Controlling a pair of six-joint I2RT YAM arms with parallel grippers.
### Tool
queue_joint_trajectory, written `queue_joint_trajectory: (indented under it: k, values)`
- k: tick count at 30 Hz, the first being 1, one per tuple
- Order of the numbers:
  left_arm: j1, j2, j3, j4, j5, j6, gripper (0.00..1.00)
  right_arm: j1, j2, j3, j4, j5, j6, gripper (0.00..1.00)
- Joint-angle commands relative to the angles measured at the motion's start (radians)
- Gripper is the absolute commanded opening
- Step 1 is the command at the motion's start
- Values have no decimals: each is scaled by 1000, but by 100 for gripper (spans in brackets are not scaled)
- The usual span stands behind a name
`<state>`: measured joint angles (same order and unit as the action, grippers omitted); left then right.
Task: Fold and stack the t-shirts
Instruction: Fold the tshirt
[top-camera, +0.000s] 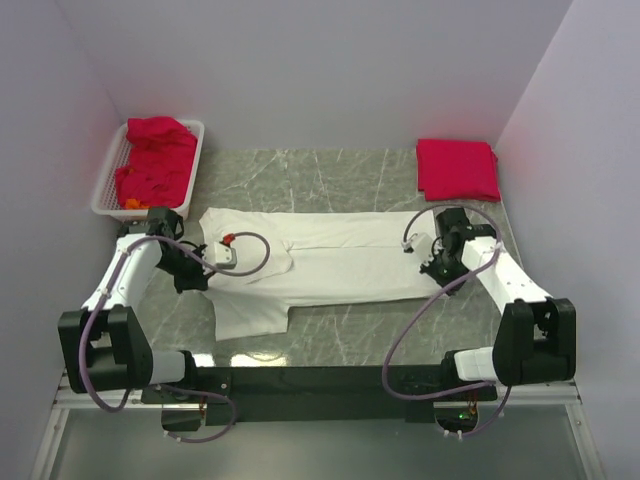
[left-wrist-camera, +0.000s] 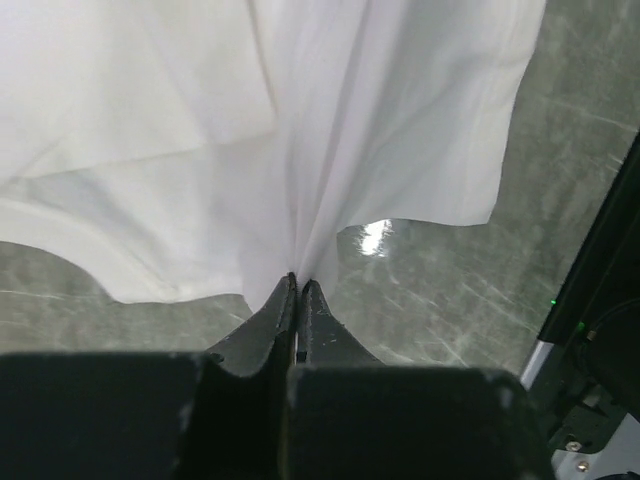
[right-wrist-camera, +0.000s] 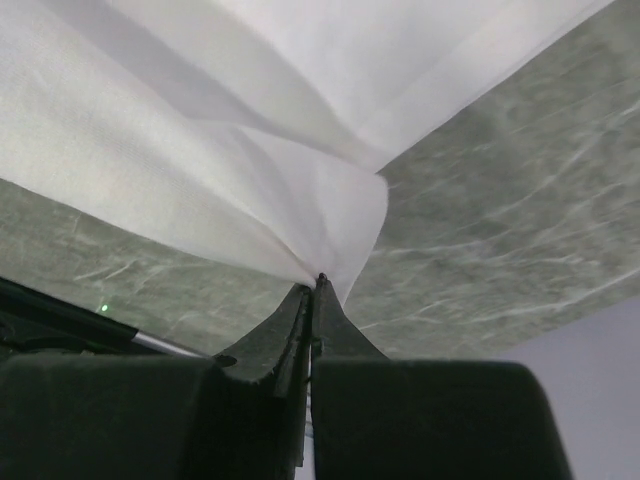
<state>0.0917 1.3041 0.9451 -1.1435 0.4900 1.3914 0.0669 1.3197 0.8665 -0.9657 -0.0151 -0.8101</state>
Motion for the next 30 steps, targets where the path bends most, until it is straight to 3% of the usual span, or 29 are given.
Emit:
queue_joint_trajectory:
  k: [1, 14, 30]
  values:
    - [9, 44, 98, -38, 56, -14, 1, -16, 62, 109, -25, -2, -24, 0]
    - [11, 283, 331, 1, 93, -112, 1, -39, 346, 370, -31, -8, -43, 0]
    - [11, 461, 350, 218, 87, -308, 1, -41, 590, 523, 62, 14, 40, 0]
